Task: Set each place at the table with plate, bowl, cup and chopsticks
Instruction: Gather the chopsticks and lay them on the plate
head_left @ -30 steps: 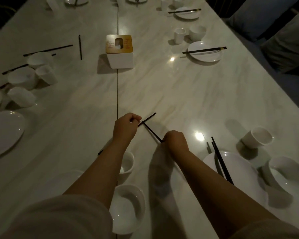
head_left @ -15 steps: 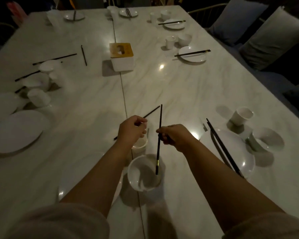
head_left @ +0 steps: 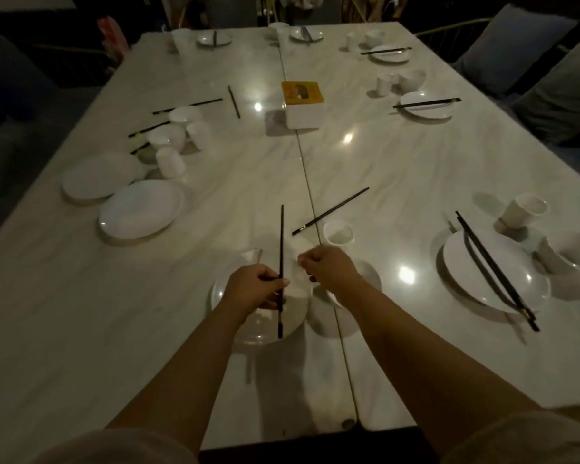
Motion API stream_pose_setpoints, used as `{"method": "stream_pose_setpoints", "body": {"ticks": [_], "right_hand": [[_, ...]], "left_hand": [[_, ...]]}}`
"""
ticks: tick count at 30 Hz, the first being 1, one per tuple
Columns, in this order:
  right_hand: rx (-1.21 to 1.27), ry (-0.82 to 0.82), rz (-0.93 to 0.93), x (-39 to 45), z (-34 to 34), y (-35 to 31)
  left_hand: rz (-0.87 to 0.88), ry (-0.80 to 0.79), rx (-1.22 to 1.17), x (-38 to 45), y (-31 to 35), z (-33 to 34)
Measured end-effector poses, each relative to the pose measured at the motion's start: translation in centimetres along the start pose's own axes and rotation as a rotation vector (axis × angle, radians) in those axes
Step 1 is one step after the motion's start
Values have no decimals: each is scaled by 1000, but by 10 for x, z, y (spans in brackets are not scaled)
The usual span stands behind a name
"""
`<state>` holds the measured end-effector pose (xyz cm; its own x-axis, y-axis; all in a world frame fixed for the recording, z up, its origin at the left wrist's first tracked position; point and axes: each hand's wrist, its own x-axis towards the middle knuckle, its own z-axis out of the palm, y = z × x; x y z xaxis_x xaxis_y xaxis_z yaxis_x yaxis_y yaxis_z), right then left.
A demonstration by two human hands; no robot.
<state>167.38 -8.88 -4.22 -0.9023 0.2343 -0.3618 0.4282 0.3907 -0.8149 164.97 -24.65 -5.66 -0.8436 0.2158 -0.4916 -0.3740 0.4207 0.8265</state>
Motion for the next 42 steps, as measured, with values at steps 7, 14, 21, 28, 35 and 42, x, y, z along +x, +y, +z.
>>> {"method": "stream_pose_setpoints", "body": {"ticks": [7,14,21,28,35,42], "right_hand": [[-570,-62,-83,-22,57,27],[-650,-61,-122,-22,61,30],[-348,27,-146,-3,40,16],[-180,282,-205,49,-18,-6],[-230,265,-171,116,-57,10],[-214,203,-154,149,-73,26]], "left_hand": [[-32,197,199,-5,-55,-17],[-27,228,322,5,-66,-15],[122,389,522,12,-47,-23],[344,324,531,75,13,0],[381,351,579,159,50,60],[268,339,635,193,42,84]]}}
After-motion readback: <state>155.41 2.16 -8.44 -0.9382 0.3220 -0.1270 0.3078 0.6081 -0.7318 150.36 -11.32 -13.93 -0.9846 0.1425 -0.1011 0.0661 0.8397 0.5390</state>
